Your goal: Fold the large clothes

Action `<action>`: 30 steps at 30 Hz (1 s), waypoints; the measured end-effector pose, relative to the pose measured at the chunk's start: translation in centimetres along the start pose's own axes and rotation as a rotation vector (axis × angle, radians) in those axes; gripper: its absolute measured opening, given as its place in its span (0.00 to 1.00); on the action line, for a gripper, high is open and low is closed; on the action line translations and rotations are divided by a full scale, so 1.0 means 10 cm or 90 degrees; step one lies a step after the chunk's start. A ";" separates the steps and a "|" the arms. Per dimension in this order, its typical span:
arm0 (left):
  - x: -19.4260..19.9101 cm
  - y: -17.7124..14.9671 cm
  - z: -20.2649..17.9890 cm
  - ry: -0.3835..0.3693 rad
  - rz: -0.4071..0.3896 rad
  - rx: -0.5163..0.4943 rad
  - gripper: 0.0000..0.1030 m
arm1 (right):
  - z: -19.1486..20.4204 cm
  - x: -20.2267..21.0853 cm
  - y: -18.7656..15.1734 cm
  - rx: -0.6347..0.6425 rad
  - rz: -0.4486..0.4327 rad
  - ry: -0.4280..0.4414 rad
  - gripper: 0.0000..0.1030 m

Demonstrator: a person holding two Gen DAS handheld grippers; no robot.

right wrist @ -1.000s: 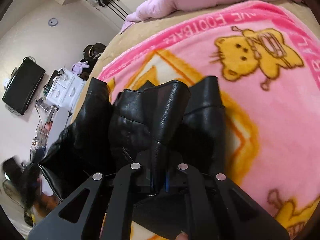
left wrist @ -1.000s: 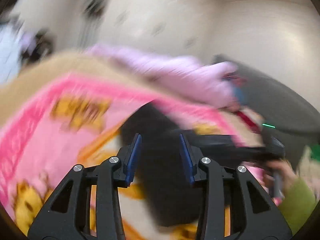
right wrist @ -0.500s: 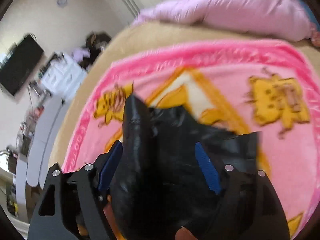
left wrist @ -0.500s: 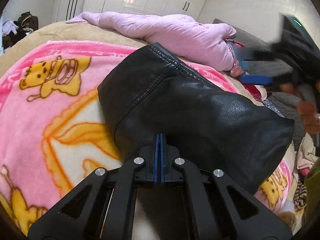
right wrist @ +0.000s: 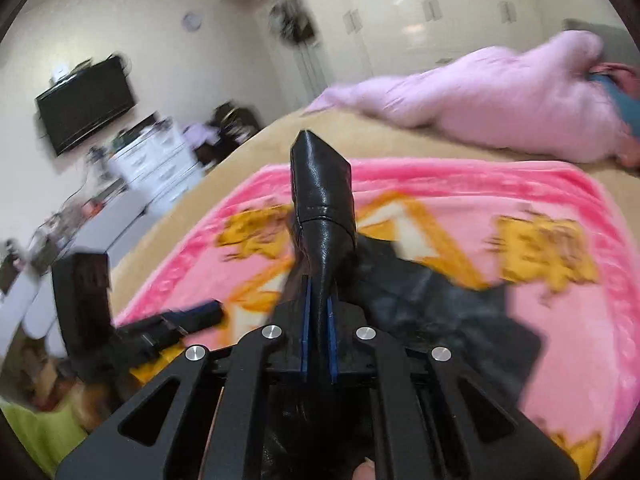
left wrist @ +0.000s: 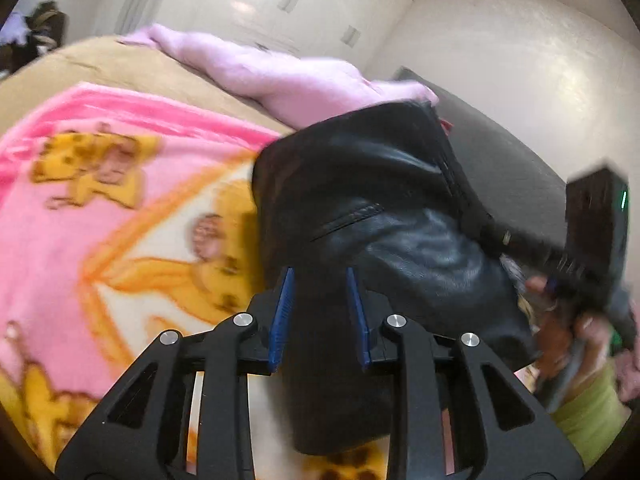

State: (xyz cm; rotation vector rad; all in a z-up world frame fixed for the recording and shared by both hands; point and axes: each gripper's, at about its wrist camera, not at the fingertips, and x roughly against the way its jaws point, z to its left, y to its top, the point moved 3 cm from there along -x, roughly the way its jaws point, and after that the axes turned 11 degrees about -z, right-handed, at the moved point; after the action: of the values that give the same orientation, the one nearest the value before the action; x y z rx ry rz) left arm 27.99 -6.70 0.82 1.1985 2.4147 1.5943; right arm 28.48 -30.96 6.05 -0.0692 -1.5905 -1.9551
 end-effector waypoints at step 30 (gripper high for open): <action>-0.86 -0.63 -0.83 0.015 0.122 -0.176 0.37 | -1.11 -0.10 -0.52 -0.252 0.067 -0.155 0.17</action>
State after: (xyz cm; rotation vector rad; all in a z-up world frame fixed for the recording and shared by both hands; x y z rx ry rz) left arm 27.13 -19.53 -3.43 1.3961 2.0543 1.9254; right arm 30.42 -40.05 -1.95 -0.5571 -1.2869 -2.2141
